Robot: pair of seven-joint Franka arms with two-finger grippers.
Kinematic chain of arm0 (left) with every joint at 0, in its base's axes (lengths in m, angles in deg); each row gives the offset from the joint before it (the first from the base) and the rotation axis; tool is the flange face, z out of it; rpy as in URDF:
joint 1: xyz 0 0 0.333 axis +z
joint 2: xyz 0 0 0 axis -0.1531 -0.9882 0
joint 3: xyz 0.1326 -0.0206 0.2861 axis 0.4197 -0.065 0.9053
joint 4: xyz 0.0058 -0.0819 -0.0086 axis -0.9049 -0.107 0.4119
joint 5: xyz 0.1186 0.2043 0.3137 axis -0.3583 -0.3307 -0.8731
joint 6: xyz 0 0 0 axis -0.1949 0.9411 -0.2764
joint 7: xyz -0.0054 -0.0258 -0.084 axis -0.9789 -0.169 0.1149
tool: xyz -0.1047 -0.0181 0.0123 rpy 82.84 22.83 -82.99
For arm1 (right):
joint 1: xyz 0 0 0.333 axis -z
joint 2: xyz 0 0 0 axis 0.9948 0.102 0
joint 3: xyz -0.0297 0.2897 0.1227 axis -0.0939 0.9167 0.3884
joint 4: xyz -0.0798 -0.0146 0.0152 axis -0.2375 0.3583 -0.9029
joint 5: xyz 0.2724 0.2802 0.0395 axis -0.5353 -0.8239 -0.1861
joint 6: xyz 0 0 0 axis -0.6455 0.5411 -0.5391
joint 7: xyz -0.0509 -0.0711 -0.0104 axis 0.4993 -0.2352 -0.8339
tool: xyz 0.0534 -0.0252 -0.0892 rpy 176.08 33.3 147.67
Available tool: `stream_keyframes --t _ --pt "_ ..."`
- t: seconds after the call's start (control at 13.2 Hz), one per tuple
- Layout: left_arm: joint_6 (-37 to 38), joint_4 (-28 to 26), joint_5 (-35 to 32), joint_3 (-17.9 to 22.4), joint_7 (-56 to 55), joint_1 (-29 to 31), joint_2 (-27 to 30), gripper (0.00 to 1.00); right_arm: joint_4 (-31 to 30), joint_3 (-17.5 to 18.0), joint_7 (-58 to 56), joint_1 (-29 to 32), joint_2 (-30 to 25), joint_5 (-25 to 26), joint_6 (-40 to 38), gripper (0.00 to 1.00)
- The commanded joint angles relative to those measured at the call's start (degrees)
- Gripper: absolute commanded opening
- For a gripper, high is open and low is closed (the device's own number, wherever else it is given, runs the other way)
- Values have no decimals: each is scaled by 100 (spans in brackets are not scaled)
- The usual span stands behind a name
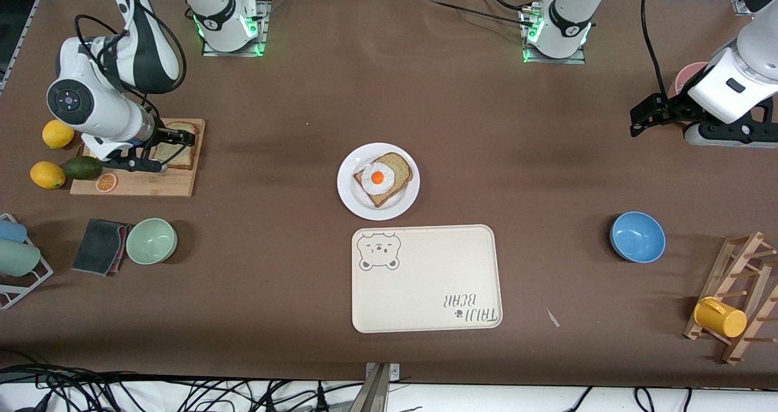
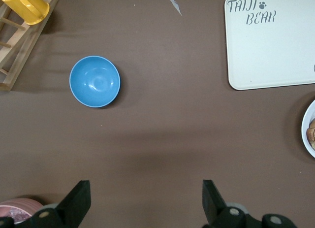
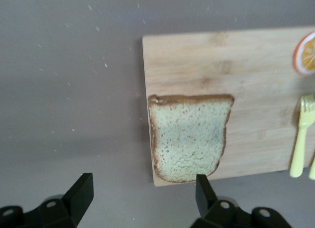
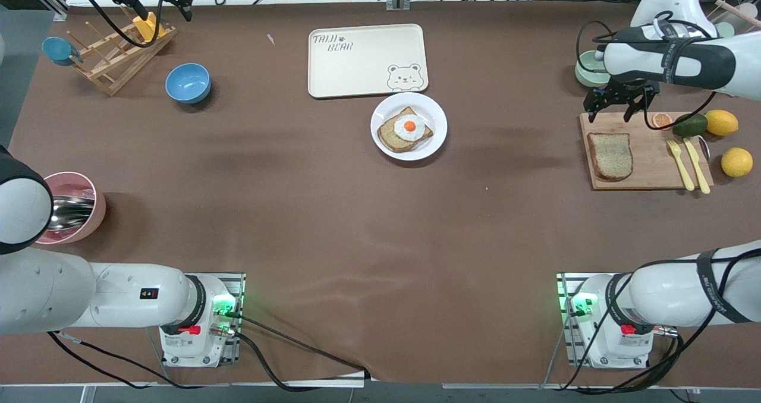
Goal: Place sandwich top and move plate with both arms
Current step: 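Reach the right gripper down to the bread slice on the cutting board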
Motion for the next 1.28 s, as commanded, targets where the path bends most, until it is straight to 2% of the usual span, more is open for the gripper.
stream_keyframes --t 0.0,0.38,0.6,0.68,0.76,1.21 --pt "128 135 138 -17 -10 26 -41 100 -107 -7 347 -11 507 168 359 88" --pt "128 135 138 -8 -10 26 -41 100 -590 -139 488 7 754 476 1387 81" --pt "128 135 138 -8 -2 26 -40 100 -591 -165 497 -2 772 476 1335 67" --pt "128 135 138 -8 -10 26 -41 100 -591 -174 506 7 790 476 1344 56" --pt "128 135 138 -8 -10 26 -41 100 -591 -174 515 7 825 476 1344 49" --pt "128 135 138 -8 -10 26 -41 100 -582 -174 664 -37 957 748 1344 49"
